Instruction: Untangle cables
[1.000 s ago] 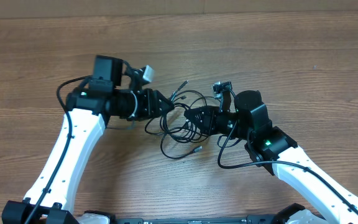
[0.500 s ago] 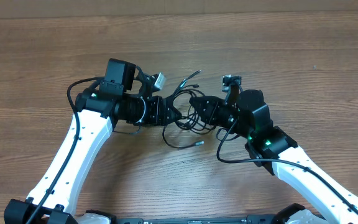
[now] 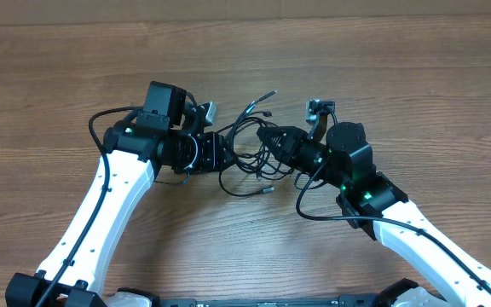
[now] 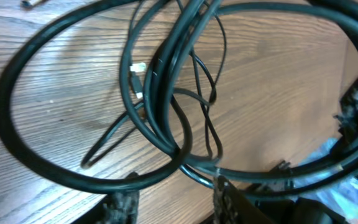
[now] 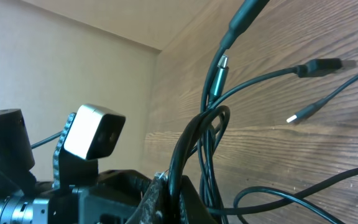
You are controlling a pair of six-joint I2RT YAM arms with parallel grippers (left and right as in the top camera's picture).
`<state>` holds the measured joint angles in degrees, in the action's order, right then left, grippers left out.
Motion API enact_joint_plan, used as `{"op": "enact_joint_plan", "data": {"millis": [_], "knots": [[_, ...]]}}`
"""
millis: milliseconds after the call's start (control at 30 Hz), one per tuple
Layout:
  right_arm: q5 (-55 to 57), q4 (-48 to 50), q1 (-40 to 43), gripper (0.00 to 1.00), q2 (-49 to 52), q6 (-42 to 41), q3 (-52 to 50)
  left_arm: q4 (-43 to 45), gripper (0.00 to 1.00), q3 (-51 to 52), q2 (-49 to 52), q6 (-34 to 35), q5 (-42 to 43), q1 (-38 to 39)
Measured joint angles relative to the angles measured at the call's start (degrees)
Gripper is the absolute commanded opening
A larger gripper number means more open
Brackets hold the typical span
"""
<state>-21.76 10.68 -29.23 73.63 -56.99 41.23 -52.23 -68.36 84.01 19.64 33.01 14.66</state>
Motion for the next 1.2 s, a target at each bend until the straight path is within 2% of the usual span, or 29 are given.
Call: {"op": "enact_joint_plan", "data": {"millis": [600,1200], "knots": [[-2.03,0.00,0.00,0.04,0.00,-0.22,0.00,2.93,0.32,0.00,0.00,4.24,-4.44,0.15],[-2.58,0.07,0.00,0.04,0.00,-0.22,0.00,4.04,0.33,0.00,0.00,7.45,-10.62,5.27]]}}
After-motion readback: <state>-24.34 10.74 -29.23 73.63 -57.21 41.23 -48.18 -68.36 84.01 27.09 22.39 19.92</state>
